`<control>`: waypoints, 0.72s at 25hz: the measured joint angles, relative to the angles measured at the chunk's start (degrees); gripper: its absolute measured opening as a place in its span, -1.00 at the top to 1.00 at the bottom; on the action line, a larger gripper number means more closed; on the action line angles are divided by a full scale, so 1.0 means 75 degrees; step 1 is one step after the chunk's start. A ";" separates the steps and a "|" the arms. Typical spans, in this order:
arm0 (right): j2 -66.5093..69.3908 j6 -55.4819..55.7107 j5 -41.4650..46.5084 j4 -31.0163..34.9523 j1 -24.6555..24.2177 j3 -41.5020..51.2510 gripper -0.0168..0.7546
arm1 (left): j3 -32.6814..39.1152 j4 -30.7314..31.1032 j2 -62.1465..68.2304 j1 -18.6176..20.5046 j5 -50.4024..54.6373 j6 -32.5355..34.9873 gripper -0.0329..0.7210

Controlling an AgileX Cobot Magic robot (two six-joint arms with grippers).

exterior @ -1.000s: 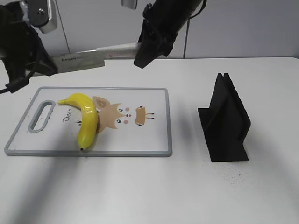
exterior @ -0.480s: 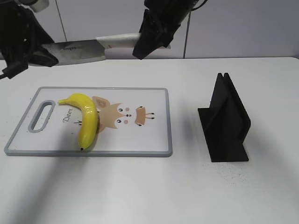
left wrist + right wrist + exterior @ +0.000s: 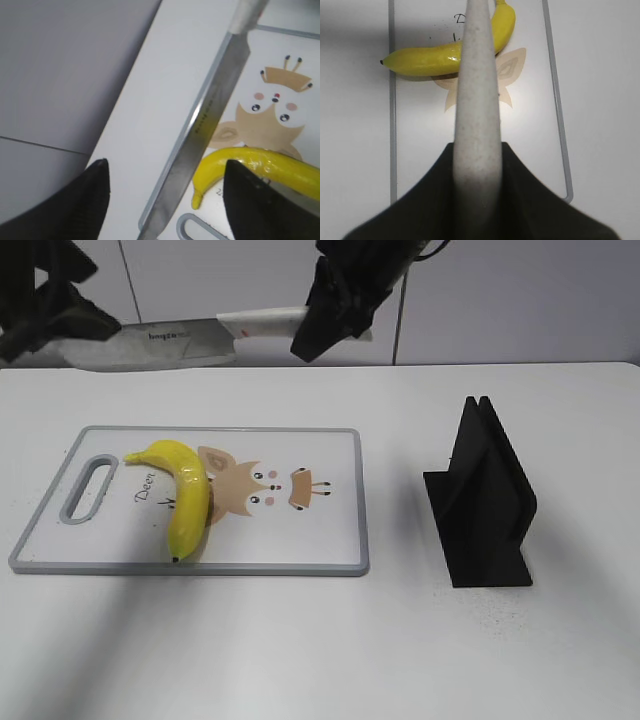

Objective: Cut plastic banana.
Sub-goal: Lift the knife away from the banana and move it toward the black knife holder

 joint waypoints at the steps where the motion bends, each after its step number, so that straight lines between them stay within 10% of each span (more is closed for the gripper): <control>1: -0.0030 0.0000 0.0000 -0.0026 0.0000 0.0009 0.48 | 0.0000 0.0016 -0.0119 0.0000 -0.0121 -0.0126 -0.90; 18: -0.1676 0.1118 0.0011 -0.0685 0.0000 0.1199 0.48 | 0.0000 0.2335 -0.2794 0.0000 0.0304 -0.4777 -0.82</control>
